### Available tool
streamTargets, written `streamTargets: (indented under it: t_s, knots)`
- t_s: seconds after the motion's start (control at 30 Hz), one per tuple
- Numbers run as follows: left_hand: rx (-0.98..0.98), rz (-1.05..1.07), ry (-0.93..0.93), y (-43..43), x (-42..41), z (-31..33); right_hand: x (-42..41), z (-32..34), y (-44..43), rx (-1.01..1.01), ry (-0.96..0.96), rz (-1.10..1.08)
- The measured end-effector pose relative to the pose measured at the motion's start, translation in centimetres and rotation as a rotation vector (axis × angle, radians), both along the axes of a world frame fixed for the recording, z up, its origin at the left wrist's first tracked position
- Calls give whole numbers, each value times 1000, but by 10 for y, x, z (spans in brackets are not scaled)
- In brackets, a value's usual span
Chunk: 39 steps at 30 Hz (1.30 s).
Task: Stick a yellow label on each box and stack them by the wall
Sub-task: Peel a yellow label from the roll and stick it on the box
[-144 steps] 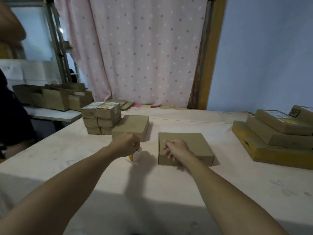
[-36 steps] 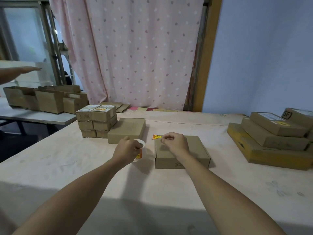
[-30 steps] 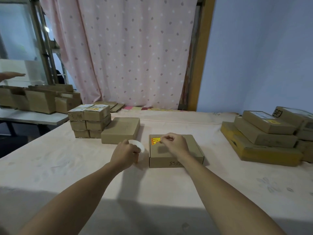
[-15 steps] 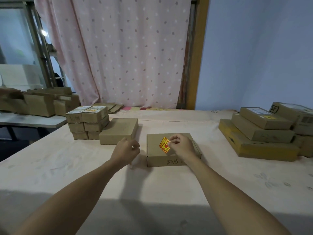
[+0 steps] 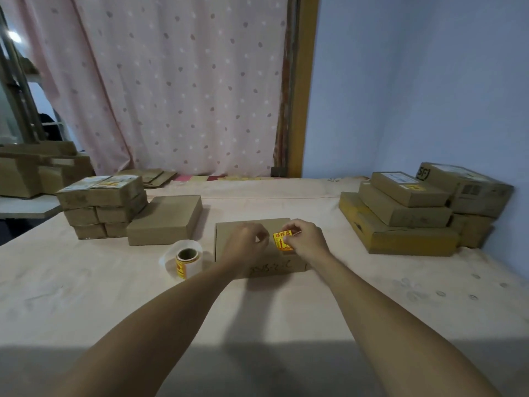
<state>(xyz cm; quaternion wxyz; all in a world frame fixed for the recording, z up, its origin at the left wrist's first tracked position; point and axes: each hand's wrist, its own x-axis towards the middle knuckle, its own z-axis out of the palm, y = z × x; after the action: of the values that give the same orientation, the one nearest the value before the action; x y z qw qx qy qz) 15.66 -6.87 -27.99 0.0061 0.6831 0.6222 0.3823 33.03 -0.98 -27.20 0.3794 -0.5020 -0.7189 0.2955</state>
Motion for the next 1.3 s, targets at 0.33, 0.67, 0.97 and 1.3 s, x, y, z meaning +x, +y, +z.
streamTargets:
  t_s: [0.33, 0.67, 0.97, 1.3]
  knots:
    - [-25, 72, -21, 21, 15, -8, -7, -9, 32, -19, 0, -24]
    - [-114, 85, 109, 36, 21, -18, -6, -22, 43, 44, -173, -9]
    - [-139, 99, 89, 38, 22, -18, 5, -29, 43, 199, -383, -19]
    - [-211, 142, 58, 34, 27, -9, 18, -42, 42, 141, -274, -31]
